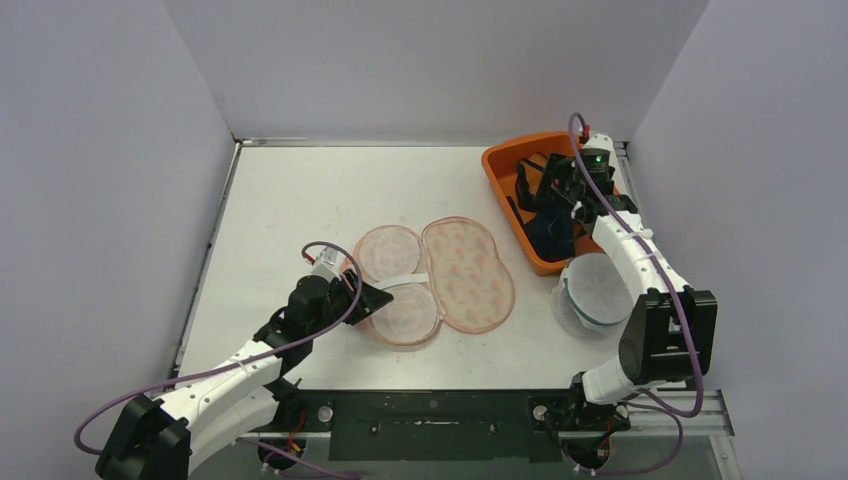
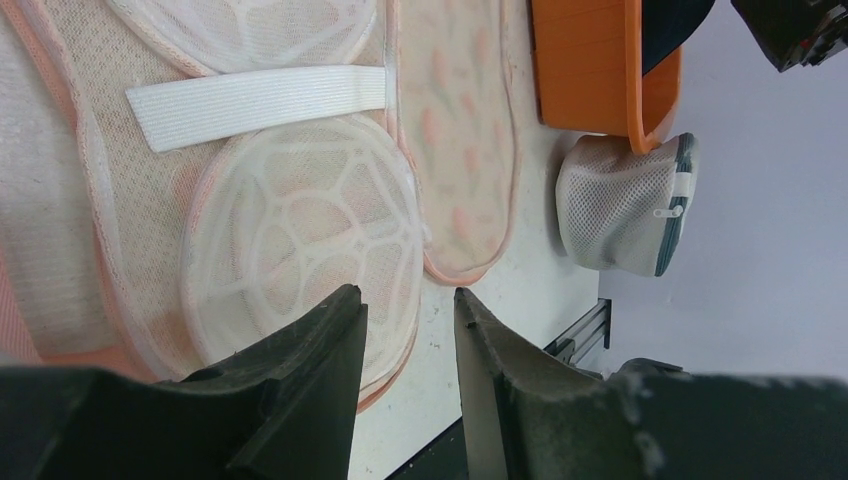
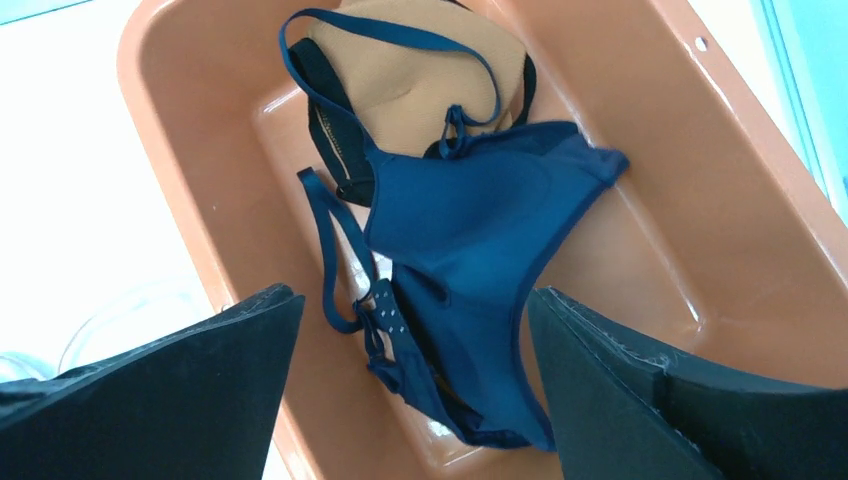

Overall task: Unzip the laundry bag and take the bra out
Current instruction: Place the bra in the bin.

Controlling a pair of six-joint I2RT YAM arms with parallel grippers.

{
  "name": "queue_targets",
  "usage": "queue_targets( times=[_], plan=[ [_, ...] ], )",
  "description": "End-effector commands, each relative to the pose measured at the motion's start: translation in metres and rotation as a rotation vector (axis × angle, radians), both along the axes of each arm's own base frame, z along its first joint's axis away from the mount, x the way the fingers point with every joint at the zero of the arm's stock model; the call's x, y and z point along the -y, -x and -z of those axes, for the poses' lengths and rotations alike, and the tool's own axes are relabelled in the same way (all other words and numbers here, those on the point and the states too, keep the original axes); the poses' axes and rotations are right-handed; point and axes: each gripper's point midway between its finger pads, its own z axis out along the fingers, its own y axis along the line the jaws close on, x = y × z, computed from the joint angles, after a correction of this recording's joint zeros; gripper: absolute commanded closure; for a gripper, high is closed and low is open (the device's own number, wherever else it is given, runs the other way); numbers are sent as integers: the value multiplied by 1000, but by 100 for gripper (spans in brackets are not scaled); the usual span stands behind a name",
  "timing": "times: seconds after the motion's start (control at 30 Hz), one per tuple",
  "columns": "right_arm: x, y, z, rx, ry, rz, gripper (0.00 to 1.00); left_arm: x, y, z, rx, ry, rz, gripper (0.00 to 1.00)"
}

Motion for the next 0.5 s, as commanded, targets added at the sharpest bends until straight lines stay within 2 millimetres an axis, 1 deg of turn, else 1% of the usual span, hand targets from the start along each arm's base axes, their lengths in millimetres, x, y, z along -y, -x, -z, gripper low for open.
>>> queue_targets(
  times=[0.0, 0.13, 0.17, 0.2, 0.23, 0.33, 0.47],
  plan=[
    [7, 7, -9, 45, -139, 125, 11, 6, -4, -14, 51, 40, 8, 64],
    [16, 10, -3, 43, -245, 209, 8, 8, -5, -12, 41, 37, 15, 64],
    [21, 10, -4, 55, -270, 234, 8, 8, -5, -12, 39, 35, 16, 64],
    [31, 10, -4, 66, -289, 270, 7, 8, -5, -11, 38, 34, 16, 64],
    [31, 10, -4, 69, -323, 263, 6, 8, -5, -11, 36, 32, 14, 64],
    [42, 3, 4, 73, -378, 291, 6, 9, -6, -9, 32, 30, 14, 64],
    [47, -10, 18, 73, -491, 297, 6, 10, -6, -6, 20, 24, 14, 64]
  ],
)
